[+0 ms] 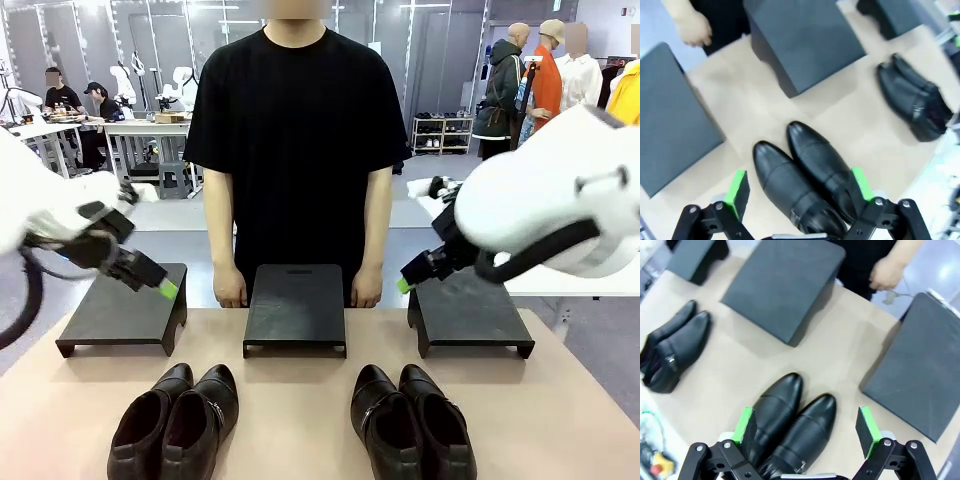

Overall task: Place the shoes on the stand as instructed by the person.
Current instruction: Pick up one pair of Shoes and place it on the Shoes Stand indicated by the person.

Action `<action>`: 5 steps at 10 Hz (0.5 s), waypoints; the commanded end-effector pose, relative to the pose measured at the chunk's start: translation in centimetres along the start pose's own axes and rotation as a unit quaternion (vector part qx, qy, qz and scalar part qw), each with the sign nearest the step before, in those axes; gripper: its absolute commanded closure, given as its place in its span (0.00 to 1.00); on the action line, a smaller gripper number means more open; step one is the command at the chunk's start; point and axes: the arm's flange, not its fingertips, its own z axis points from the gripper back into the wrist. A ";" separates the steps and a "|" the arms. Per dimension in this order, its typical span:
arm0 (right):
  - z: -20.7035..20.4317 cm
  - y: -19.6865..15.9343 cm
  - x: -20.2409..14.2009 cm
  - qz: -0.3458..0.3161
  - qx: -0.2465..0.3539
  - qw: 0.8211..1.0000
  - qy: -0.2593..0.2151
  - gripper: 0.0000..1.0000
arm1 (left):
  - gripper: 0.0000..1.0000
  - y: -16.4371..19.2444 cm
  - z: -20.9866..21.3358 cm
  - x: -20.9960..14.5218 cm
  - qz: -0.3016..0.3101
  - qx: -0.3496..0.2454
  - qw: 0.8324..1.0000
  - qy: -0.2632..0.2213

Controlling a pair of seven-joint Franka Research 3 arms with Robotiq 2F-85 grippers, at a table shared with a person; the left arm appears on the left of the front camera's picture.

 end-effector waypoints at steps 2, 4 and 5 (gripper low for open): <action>5.6 -5.8 -3.0 -0.087 0.162 0.983 -0.030 0.00 | 0.00 5.0 6.7 -4.3 0.073 -0.159 0.984 -0.040; 9.0 -9.1 -7.0 -0.130 0.231 0.962 -0.065 0.00 | 0.00 8.4 10.2 -9.1 0.118 -0.233 0.959 -0.110; 11.2 -10.8 -9.7 -0.149 0.266 0.947 -0.096 0.00 | 0.00 9.6 11.9 -11.7 0.135 -0.244 0.950 -0.139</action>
